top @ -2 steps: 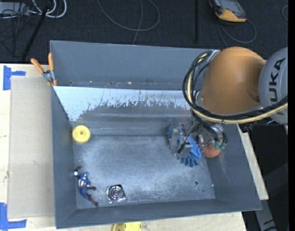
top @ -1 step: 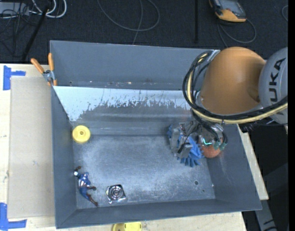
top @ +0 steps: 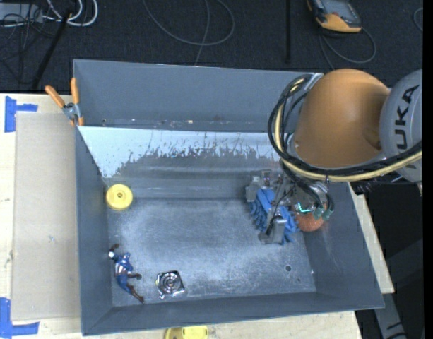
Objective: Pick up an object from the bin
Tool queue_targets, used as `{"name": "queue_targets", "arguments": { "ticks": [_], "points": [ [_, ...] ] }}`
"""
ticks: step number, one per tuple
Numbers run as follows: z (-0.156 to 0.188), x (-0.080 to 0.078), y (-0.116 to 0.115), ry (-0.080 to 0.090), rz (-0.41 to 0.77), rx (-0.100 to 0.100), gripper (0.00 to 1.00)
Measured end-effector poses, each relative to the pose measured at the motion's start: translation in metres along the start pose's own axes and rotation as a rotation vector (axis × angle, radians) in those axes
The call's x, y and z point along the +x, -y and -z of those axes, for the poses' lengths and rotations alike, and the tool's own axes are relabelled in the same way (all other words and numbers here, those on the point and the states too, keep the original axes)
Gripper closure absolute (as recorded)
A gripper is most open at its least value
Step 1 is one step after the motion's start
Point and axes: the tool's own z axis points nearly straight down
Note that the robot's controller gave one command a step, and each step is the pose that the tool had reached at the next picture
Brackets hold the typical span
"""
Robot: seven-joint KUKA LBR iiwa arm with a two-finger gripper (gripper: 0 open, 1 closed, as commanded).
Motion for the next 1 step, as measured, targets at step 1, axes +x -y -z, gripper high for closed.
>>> {"name": "queue_targets", "arguments": {
  "ticks": [1],
  "points": [
    [-0.0161, -0.0221, 0.0400, 0.005, 0.034, -0.001, 0.00]
  ]
}}
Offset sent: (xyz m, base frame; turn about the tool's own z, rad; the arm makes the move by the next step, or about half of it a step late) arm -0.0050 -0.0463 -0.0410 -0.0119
